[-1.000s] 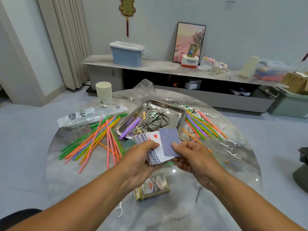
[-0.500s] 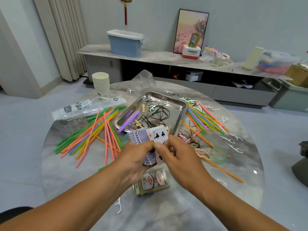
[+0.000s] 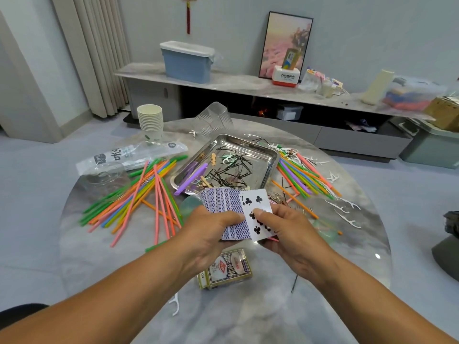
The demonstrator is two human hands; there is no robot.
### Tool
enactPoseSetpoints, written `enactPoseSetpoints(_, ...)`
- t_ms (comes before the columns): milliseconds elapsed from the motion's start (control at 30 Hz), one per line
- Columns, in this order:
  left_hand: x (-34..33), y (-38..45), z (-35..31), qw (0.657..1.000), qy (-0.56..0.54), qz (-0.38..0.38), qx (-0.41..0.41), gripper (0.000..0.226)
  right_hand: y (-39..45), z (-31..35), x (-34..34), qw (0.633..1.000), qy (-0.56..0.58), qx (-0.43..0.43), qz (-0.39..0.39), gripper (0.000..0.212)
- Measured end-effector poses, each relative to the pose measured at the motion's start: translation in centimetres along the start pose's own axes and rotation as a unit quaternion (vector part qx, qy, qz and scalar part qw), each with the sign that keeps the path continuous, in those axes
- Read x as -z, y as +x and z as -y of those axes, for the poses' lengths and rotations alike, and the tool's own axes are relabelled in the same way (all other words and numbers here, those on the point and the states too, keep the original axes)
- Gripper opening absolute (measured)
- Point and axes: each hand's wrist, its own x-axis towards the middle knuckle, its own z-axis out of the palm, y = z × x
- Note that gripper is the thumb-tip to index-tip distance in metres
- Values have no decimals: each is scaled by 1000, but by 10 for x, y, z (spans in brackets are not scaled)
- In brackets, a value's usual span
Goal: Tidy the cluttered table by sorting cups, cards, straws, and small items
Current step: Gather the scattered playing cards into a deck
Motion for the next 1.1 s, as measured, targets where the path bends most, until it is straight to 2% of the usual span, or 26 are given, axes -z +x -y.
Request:
enactPoseSetpoints(167, -2, -2, 0, 999, -24, -16, -23, 29, 1, 2, 3, 1000, 18, 5, -4, 19)
enactPoseSetpoints(267, -3, -3, 1, 998, -64, -6, -13, 25, 1, 2, 5, 999, 44, -18, 7, 19)
enactPoseSetpoints(467, -2, -7, -2, 994, -105, 16, 7, 31, 4, 5, 8, 989, 120, -63, 52, 24)
enactPoseSetpoints(633, -1, -8, -1, 996, -92, 12, 4, 31, 4, 3, 10, 991, 104, -65, 57, 23)
enactPoseSetpoints(733, 0, -6, 2, 996, -82, -21, -6, 27, 3, 2, 9, 993, 90, -60, 51, 22)
enactPoseSetpoints(833, 2, -1, 3, 996, -44, -69, -32, 23, 1, 3, 7, 996, 66, -50, 38, 21)
enactPoseSetpoints(1000, 5, 5, 7, 996, -2, -88, -35, 28, -4, 6, 5, 998, -24, -56, 27, 14)
enactPoseSetpoints(1067, 11, 12, 11, 992, -4, -124, -22, 29, 4, 2, 16, 988, -140, -45, -45, 15)
enactPoseSetpoints(1100, 15, 16, 11, 990, -14, -141, -12, 31, 10, -1, 25, 972, -219, -42, -73, 17)
